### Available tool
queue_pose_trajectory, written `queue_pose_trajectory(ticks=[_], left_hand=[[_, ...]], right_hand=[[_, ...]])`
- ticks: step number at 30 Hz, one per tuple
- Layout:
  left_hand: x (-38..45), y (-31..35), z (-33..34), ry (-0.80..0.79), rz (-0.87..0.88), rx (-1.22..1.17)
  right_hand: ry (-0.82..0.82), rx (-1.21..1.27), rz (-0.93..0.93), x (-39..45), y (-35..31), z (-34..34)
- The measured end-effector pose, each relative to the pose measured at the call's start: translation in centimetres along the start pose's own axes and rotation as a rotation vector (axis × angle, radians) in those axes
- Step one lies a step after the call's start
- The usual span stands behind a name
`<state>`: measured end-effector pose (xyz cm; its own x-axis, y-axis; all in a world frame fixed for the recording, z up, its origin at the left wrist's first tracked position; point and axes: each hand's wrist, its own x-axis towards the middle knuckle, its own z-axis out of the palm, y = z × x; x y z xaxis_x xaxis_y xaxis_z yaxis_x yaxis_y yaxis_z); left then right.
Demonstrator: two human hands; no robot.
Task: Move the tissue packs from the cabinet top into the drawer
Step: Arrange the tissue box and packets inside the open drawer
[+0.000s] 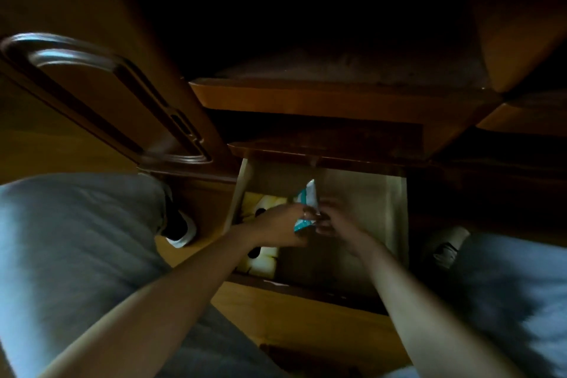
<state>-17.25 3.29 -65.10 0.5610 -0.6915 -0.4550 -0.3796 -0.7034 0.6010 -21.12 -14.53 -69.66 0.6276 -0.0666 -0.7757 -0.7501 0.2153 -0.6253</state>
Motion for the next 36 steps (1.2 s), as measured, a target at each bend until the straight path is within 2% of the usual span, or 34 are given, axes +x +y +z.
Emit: queue_pose_trajectory(ticks=[1, 3, 5, 7, 9, 11, 12, 15, 18, 21, 25, 28, 30, 33, 36], left_hand=[[-0.2, -0.3, 0.3, 0.019, -0.033, -0.033], [-0.6, -1.7, 0.1, 0.175, -0.155, -0.078], [-1.4, -3.6, -0.2, 0.299, -0.284, 0.006], [-2.6, -5.7, -0.1, 0.289, -0.35, 0.094], [-3.9, -7.2, 0.8, 0.163, -0.325, 0.207], [-4.7, -7.8, 2.0, 0.07, -0.23, 0.388], [-4.8, -8.0, 2.6, 0.074, -0.202, 0.445], [-4.2, -8.2, 2.2, 0.158, -0.2, 0.482], [-3.8, -8.5, 1.6, 0.133, -0.203, 0.496], [-3.7, -8.4, 1.5, 0.054, -0.201, 0.558], [-2.9, -8.1, 0.7, 0.001, -0.207, 0.563], [-2.8, -8.3, 0.7, 0.004, -0.211, 0.563], [-2.9, -8.3, 0.9, 0.002, -0.209, 0.564], [-2.9, -7.8, 0.8, -0.013, -0.229, 0.545], [-2.8, -7.1, 0.5, -0.042, -0.261, 0.553]], right_hand=[[0.061, -0.059, -0.024, 0.5, 0.2, -0.6], [0.17, -0.137, 0.013, 1.2, 1.2, -1.4], [0.246, -0.285, 0.058, 1.8, 2.5, -1.5], [0.286, -0.514, 0.009, 2.4, 4.0, -0.8], [0.327, -0.664, -0.118, 2.6, 4.6, 0.3], [0.284, -0.75, -0.253, 3.1, 4.7, 1.4], [0.228, -0.844, -0.291, 3.5, 4.7, 1.8], [0.031, -1.291, -0.261, 4.9, 4.4, 2.4], [0.021, -1.491, -0.182, 4.9, 4.8, 3.1], [-0.018, -1.58, -0.111, 3.4, 6.2, 4.1], [-0.148, -1.515, -0.016, 2.2, 7.3, 3.9], [-0.029, -1.387, -0.183, 2.4, 6.5, 3.7], [0.024, -1.389, -0.216, 2.7, 6.4, 3.7], [-0.108, -1.401, -0.115, 2.4, 7.0, 4.1], [-0.201, -1.301, -0.144, 1.7, 7.1, 4.1]])
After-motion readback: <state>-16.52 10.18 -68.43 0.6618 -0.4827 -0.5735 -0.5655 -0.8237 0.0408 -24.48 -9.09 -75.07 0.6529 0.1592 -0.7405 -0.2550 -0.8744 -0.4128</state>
